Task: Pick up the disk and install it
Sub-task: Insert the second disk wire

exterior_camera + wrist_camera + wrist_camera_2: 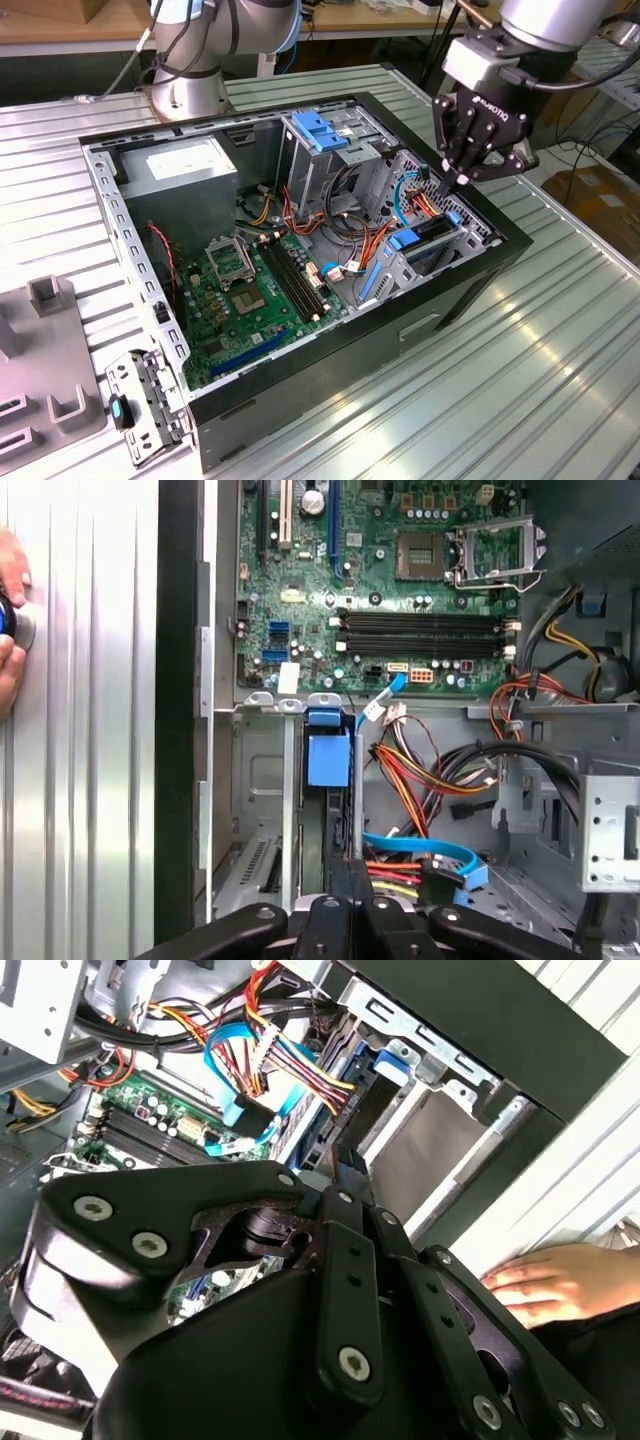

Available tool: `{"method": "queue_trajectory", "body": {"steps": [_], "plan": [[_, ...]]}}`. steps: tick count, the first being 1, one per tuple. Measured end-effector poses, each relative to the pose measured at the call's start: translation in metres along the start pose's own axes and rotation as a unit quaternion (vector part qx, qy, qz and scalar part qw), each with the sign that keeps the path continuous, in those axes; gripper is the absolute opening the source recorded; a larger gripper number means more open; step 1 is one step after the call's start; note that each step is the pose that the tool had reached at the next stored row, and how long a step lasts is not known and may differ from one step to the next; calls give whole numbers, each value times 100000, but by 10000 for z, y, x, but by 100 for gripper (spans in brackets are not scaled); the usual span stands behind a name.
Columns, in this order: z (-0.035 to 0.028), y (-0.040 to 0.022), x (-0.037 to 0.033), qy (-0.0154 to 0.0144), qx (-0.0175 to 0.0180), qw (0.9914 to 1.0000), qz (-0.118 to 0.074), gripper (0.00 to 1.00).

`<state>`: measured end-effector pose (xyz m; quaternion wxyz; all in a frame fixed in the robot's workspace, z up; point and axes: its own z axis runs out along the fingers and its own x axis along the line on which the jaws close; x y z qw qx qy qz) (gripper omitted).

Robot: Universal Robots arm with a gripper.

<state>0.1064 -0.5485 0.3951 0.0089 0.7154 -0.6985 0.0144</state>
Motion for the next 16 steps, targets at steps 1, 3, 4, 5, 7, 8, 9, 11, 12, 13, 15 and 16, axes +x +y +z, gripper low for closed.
{"method": "queue_trajectory", "body": {"steps": [1, 3, 4, 5, 7, 8, 9, 11, 12, 13, 15, 16], "plan": [[-28, 0, 1, 7, -1, 100000, 1, 11], [-41, -1, -3, -5, -39, 100000, -5, 11], [-43, -1, -9, -5, -101, 100000, 0, 11], [-44, -1, -18, 3, -160, 100000, -2, 11], [-46, -2, -58, 18, -333, 99999, -13, 11], [-46, -4, -92, 122, -365, 99999, -15, 11], [-47, -5, -121, 239, -385, 99999, -22, 11], [-56, -6, -192, 711, -424, 99997, -20, 11], [-57, -7, -229, 831, -427, 99996, -21, 11], [-60, -8, -266, 862, -427, 99995, -19, 11], [-65, -10, -395, 1293, -442, 99991, -18, 11], [-66, -12, -444, 1439, -444, 99989, -21, 11]]}}
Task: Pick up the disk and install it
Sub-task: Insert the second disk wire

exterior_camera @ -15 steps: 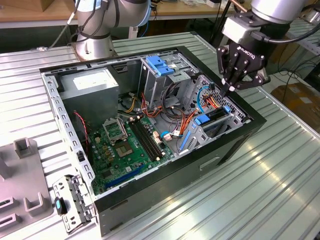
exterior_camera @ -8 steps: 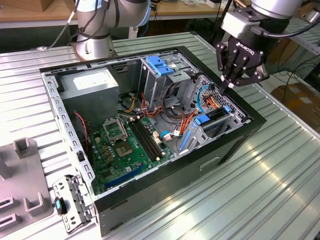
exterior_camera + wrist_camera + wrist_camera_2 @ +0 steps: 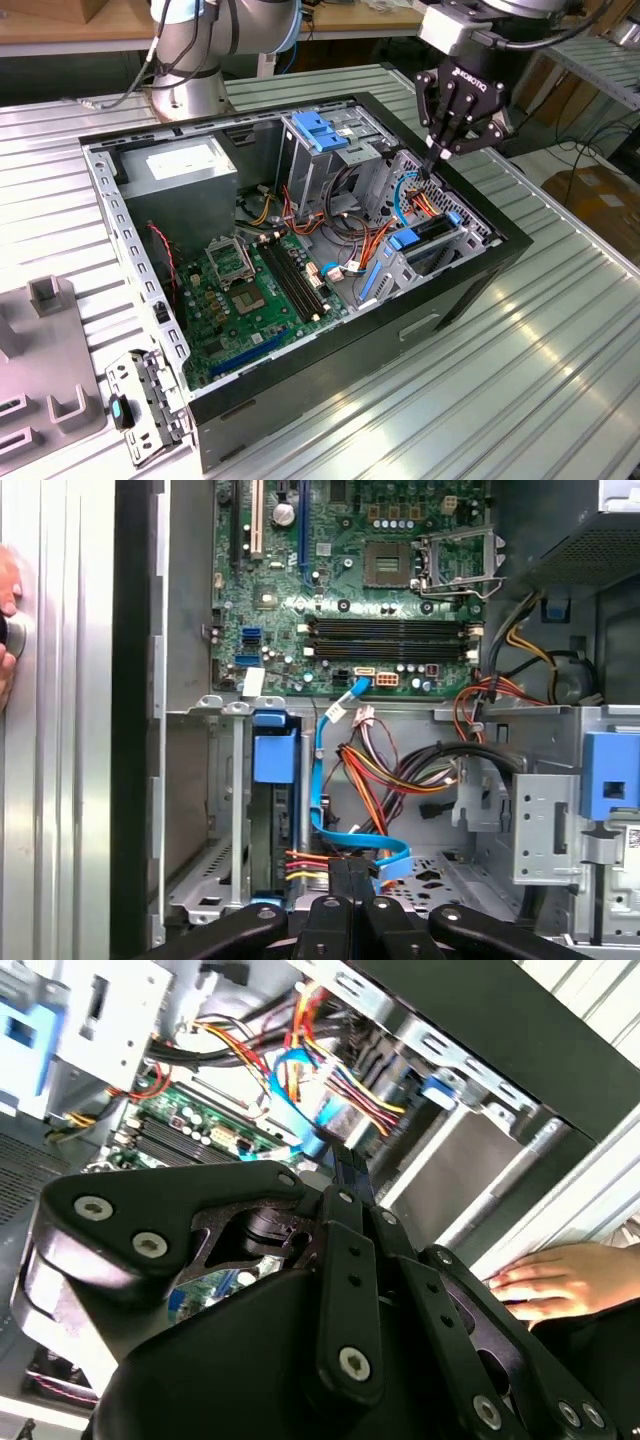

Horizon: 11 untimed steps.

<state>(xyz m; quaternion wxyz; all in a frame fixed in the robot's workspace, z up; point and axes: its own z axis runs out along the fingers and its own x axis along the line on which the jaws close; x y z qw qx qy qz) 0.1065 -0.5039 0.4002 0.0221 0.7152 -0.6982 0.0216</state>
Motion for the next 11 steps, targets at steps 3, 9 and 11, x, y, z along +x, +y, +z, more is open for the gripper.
{"method": "queue_trajectory", "body": {"steps": [3, 9, 11], "plan": [[-3, -1, -58, 393, -8, 99999, -1, 11], [-4, 0, -58, 451, -10, 99999, -1, 11], [-4, 0, -58, 453, -10, 99999, -1, 11]]}}
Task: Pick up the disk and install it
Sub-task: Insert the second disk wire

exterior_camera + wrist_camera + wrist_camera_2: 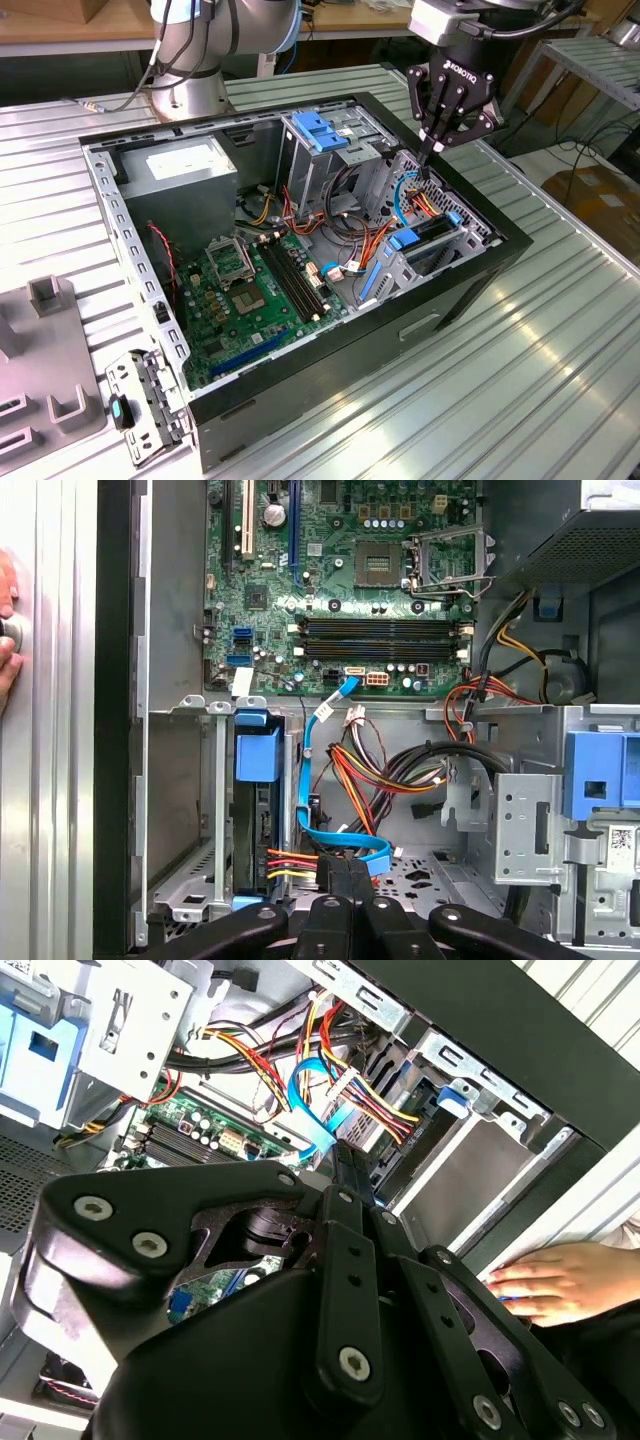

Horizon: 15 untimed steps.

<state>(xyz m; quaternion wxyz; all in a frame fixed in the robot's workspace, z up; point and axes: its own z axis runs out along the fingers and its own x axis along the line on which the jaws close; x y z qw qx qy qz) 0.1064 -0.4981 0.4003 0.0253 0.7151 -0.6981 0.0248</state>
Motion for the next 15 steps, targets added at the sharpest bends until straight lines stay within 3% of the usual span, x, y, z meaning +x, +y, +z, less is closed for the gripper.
{"method": "queue_trajectory", "body": {"steps": [15], "plan": [[0, 0, 0, 13, -1, 100000, 1, 11]]}}
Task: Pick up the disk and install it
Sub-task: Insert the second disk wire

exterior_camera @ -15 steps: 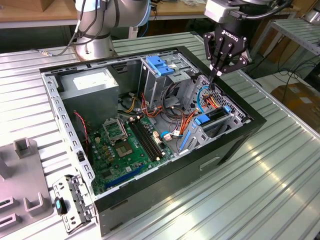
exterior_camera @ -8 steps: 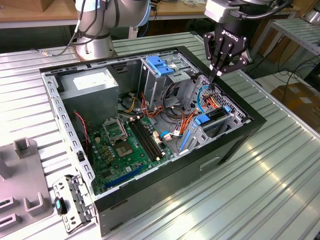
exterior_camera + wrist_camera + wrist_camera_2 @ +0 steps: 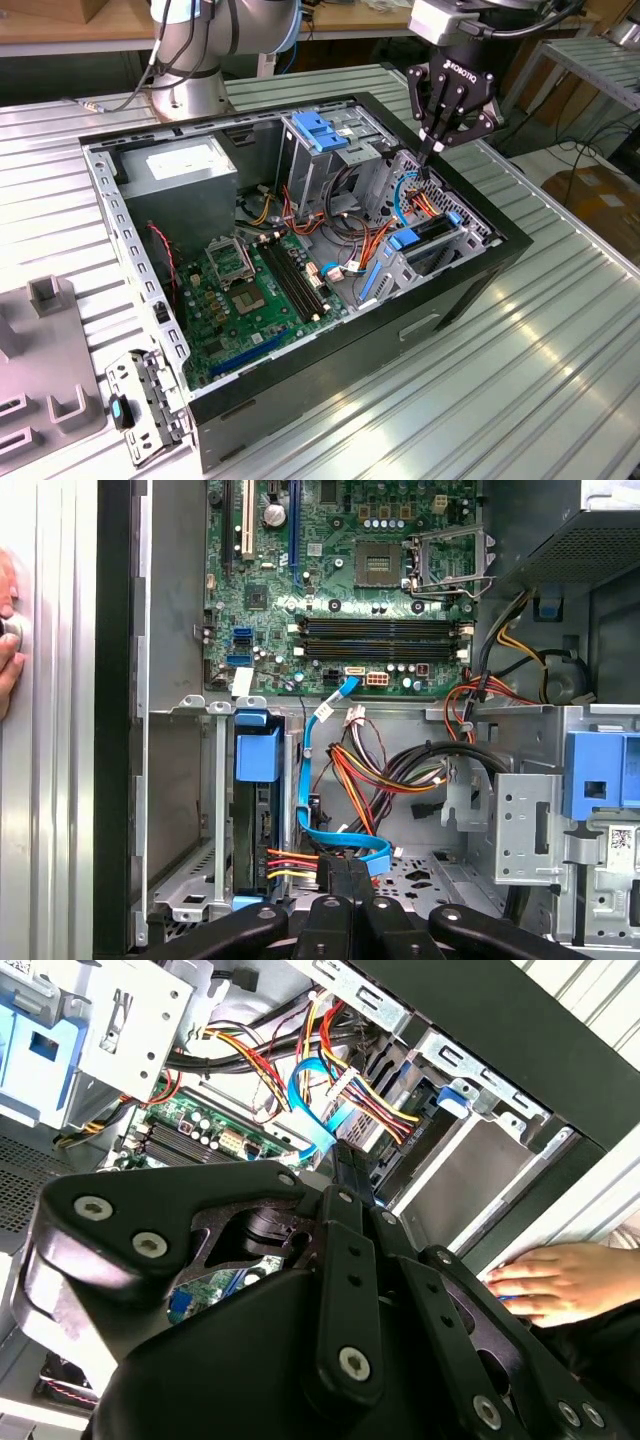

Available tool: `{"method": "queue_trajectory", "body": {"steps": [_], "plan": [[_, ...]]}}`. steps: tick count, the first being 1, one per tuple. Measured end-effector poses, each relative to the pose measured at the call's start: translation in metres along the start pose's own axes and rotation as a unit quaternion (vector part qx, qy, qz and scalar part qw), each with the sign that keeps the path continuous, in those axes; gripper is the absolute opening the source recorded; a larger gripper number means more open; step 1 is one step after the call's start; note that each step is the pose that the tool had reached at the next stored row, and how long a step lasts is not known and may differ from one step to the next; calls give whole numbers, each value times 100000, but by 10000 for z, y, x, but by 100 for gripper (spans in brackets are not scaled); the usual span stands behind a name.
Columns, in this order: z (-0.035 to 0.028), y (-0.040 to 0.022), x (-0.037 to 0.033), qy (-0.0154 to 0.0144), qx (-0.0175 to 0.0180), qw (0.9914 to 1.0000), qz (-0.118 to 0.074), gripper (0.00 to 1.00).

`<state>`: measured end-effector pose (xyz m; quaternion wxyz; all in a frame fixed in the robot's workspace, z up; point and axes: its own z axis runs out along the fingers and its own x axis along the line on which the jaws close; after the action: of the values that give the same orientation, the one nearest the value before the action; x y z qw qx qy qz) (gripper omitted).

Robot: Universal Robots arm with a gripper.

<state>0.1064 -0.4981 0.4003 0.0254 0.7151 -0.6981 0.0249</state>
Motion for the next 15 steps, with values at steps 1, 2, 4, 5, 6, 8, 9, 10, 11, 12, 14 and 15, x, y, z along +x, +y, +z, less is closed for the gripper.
{"method": "queue_trajectory", "body": {"steps": [1, 2, 4, 5, 6, 8, 9, 10, 11, 12, 14, 15], "plan": [[0, 0, 0, -1, 0, 100000, 1, 11], [0, 0, 0, 0, 0, 100000, 1, 11], [0, 0, 0, 3, 0, 100000, 2, 11], [0, 0, 0, 3, -1, 100000, 0, 11], [-4, -2, -44, 2857, -70, 99959, 2, 11], [-1, -6, -162, 5832, -142, 99830, -2, 11], [6, -7, -178, 5994, -145, 99820, -2, 11], [20, -10, -200, 6137, -149, 99811, 3, 11], [33, -14, -222, 6404, -157, 99795, 9, 11], [36, -15, -235, 6819, -164, 99767, 2, 11], [40, -17, -257, 8579, -208, 99631, 0, 17], [43, -17, -288, 9537, -240, 99544, 41, 24]]}}
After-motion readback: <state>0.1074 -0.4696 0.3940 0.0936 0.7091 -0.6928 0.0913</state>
